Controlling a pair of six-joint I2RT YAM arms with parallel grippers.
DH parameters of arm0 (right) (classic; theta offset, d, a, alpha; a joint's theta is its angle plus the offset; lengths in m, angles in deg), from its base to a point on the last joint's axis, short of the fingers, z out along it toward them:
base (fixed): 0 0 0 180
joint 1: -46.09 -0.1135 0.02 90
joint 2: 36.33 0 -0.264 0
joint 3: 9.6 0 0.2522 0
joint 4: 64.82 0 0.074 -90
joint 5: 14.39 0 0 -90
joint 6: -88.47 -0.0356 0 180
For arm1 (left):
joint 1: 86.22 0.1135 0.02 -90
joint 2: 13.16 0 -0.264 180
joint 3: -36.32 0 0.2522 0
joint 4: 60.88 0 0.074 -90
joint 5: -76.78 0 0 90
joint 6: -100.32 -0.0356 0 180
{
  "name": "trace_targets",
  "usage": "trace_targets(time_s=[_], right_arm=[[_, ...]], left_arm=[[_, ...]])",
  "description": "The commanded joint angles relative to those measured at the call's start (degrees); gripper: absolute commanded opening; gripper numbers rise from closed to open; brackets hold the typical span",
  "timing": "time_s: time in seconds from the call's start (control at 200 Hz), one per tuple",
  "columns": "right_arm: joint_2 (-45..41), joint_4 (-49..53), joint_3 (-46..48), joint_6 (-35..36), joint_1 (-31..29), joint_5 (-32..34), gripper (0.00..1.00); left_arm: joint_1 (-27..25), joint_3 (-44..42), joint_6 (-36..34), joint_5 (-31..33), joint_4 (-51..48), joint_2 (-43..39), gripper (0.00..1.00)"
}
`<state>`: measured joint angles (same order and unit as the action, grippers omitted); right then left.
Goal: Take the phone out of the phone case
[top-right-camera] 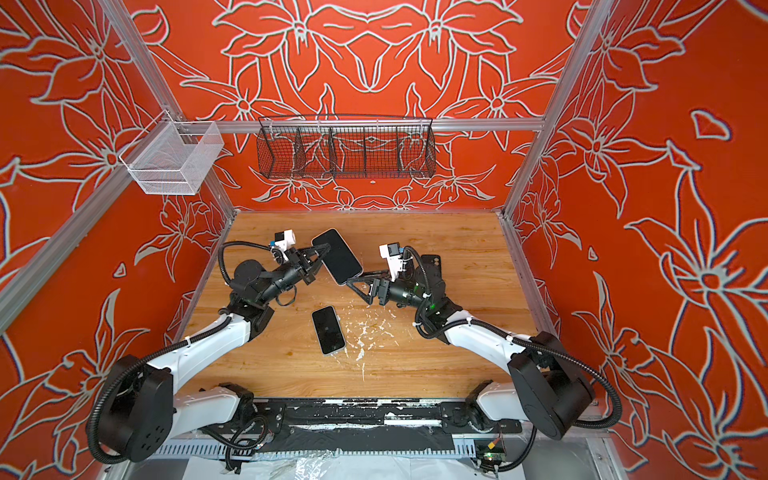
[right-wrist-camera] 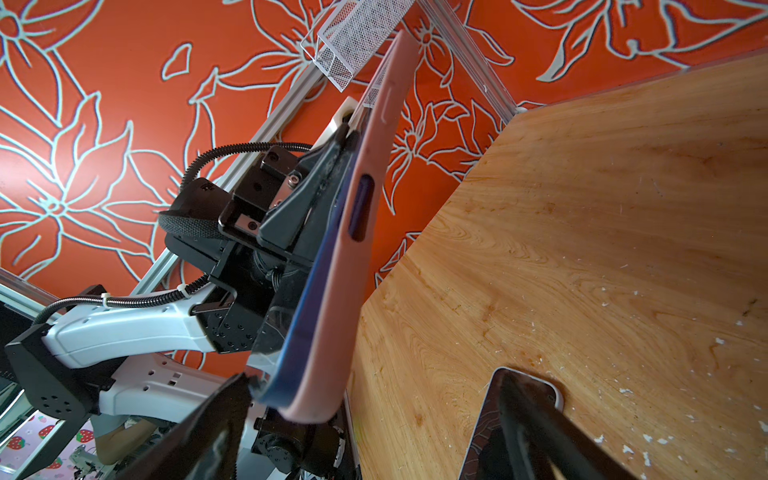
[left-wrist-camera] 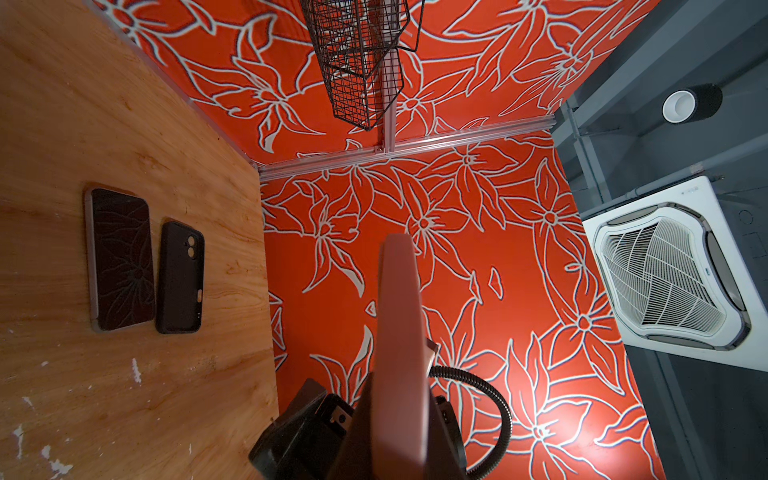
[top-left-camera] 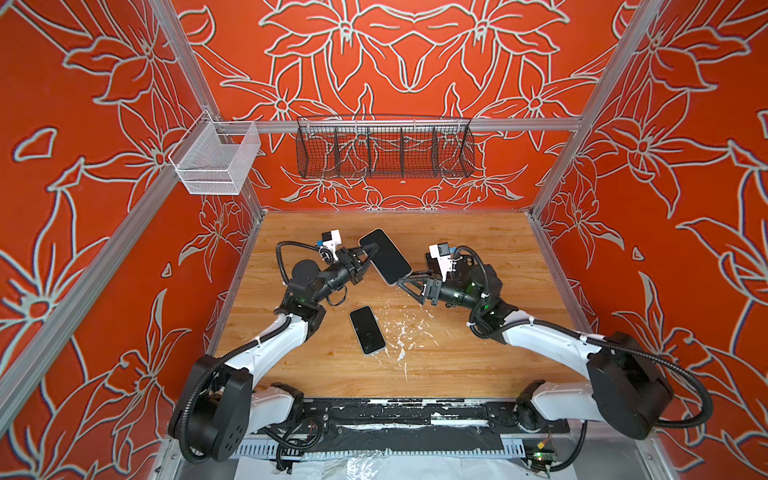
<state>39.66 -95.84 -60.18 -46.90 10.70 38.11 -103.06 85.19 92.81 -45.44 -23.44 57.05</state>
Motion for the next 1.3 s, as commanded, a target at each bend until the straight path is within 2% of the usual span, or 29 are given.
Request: trace_targets(time_s=[0.0,0.335,0.596,0.856,0.996,1.156,1.291], right_arm=[[0.3,0.76,1.92,2.01,-0.36,2.49,0.95],[-0.88,1.44,3.31,4.56,-0.37,3.91,0.95],[-2.24,2.24,5.76,6.56,-0.37,7.63,0.95],[-2.15,1.58,5.94,6.75,-0.32,7.28,0.95],[-2.97,1.61,5.41,7.89,-0.21,4.27,0.95],[-4.41,1.8,3.33,8.81,-0.09,-4.52,0.95],[-5.63,2.6,1.47,8.45,0.07,-8.86,0.95]], left_arm=[[-1.15,3.56,2.83,-1.17,5.77,-2.89,0.0],[-1.55,4.26,3.72,-0.99,6.53,-2.71,0.0],[-2.39,4.52,6.08,-0.73,8.98,-2.0,0.0],[-3.02,4.93,4.44,-0.64,6.55,-2.98,0.0],[-3.02,4.71,3.74,-0.56,5.92,-3.04,0.0],[-3.02,4.86,2.52,-0.64,4.72,-2.97,0.0],[-3.02,5.14,1.48,-0.73,3.72,-2.9,0.0]])
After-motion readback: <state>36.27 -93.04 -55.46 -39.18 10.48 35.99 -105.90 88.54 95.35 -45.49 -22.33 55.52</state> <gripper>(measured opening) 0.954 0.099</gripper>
